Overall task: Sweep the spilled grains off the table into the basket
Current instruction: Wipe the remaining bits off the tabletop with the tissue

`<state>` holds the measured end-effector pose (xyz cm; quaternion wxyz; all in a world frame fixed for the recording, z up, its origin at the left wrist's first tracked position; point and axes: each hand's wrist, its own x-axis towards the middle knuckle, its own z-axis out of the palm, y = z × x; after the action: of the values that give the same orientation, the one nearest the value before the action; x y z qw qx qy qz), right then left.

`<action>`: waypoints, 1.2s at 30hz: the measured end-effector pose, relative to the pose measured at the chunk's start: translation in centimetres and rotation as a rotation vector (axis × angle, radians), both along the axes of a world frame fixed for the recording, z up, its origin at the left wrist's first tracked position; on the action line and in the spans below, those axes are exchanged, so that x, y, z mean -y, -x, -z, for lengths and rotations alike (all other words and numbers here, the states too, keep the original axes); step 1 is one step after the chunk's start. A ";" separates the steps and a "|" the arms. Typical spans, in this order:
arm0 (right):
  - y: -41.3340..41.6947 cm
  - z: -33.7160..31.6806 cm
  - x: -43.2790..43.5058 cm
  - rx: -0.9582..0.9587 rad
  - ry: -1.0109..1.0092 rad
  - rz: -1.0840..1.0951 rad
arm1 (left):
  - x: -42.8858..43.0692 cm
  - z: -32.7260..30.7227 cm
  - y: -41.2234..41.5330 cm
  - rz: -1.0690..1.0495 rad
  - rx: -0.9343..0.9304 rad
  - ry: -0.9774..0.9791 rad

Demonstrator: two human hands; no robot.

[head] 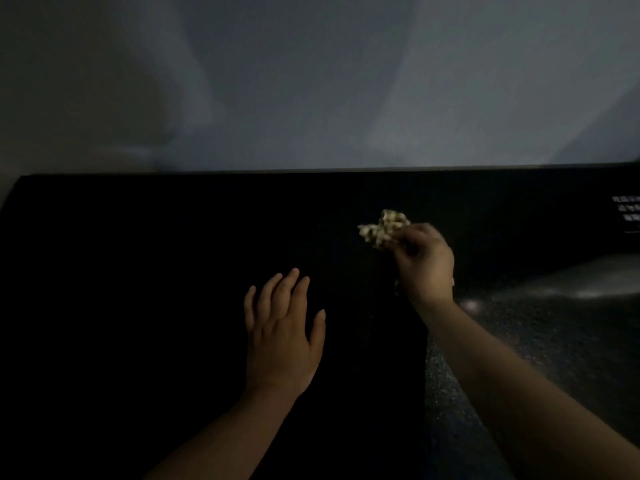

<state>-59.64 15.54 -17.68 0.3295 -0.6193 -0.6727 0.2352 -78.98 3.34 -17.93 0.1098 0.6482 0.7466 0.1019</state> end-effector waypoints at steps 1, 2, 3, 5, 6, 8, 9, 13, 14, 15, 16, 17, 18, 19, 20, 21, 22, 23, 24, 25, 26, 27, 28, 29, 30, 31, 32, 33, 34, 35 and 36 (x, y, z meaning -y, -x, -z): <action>-0.2 0.2 1.5 -0.013 0.015 -0.049 | 0.0 0.1 0.0 0.000 0.004 -0.009; -0.4 0.3 3.1 -0.011 0.018 -0.094 | 0.0 0.2 0.0 -0.001 0.005 -0.014; -0.6 0.3 4.8 0.004 0.010 -0.126 | 0.0 0.2 -0.1 -0.003 0.003 -0.018; -1.0 -0.2 8.2 0.014 0.032 -0.178 | 0.0 0.3 -0.2 -0.006 -0.004 -0.031; -1.1 -0.6 9.5 -0.002 0.075 -0.202 | 0.0 0.3 -0.2 -0.007 -0.007 -0.035; -1.5 -1.2 10.5 -0.017 0.137 -0.239 | 0.0 0.3 -0.2 -0.007 -0.014 -0.035; -1.7 -1.4 10.2 -0.018 0.132 -0.224 | 0.0 0.2 -0.2 -0.007 -0.015 -0.036; -1.7 -1.8 5.2 -0.096 0.083 0.004 | 0.0 0.1 -0.3 -0.009 -0.014 -0.047; -1.4 -1.7 4.0 -0.098 0.090 0.027 | 0.0 0.1 -0.3 -0.009 -0.018 -0.049; -0.9 -1.3 3.4 -0.084 0.086 0.024 | 0.0 0.1 -0.3 -0.008 -0.019 -0.055; -0.4 -0.8 3.4 -0.076 0.079 0.010 | -0.1 0.2 -0.2 -0.005 -0.018 -0.060; 0.1 -0.4 4.2 -0.064 0.065 -0.010 | -0.1 0.3 -0.2 0.001 -0.014 -0.062; 0.4 0.0 5.5 -0.043 0.047 -0.028 | 0.0 0.3 -0.2 0.004 -0.012 -0.066; 0.6 0.2 7.1 -0.016 0.026 -0.047 | 0.0 0.4 -0.1 0.004 -0.014 -0.072; 0.5 0.3 8.7 0.006 0.011 -0.066 | 0.0 0.4 -0.1 0.004 -0.019 -0.076; 0.3 0.3 10.4 0.015 0.008 -0.088 | 0.0 0.4 -0.2 0.004 -0.023 -0.075; -0.1 0.2 11.8 0.010 0.016 -0.112 | 0.1 0.4 -0.2 0.001 -0.025 -0.071; -0.5 -0.1 13.2 -0.001 0.041 -0.141 | 0.1 0.4 -0.3 -0.006 -0.028 -0.067; -0.9 -0.4 14.5 -0.012 0.083 -0.170 | 0.1 0.3 -0.3 -0.013 -0.027 -0.067; -1.2 -0.9 15.4 -0.029 0.129 -0.199 | 0.1 0.2 -0.4 -0.015 -0.022 -0.070; -1.5 -1.4 15.7 -0.057 0.167 -0.218 | 0.1 0.2 -0.4 -0.012 -0.018 -0.078; -1.8 -1.9 15.5 -0.083 0.179 -0.221 | 0.1 0.2 -0.4 -0.007 -0.018 -0.088; -1.9 -2.3 14.8 -0.103 0.163 -0.194 | 0.1 0.3 -0.3 -0.003 -0.017 -0.098; -2.0 -2.7 13.8 -0.112 0.126 -0.131 | 0.1 0.4 -0.3 0.003 -0.014 -0.104; -2.0 -2.9 12.4 -0.112 0.084 -0.044 | 0.2 0.4 -0.3 0.010 -0.010 -0.105; -2.0 -2.8 11.1 -0.102 0.052 0.034 | 0.2 0.4 -0.3 0.015 -0.007 -0.107; -1.9 -2.6 9.9 -0.084 0.038 0.081 | 0.2 0.5 -0.2 0.017 -0.006 -0.108; -1.6 -2.2 9.2 -0.061 0.047 0.089 | 0.2 0.5 -0.2 0.016 -0.007 -0.107; -1.3 -1.5 9.0 -0.047 0.072 0.082 | 0.2 0.4 -0.3 0.015 -0.008 -0.104; -0.9 -1.0 9.4 -0.053 0.092 0.072 | 0.2 0.4 -0.3 0.016 -0.010 -0.108; -0.7 -0.5 10.1 -0.072 0.106 0.059 | 0.2 0.4 -0.3 0.018 -0.010 -0.113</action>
<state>-58.96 5.43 -17.17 0.3268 -0.6468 -0.6284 0.2826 -78.68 3.15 -18.32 0.0703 0.6605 0.7344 0.1397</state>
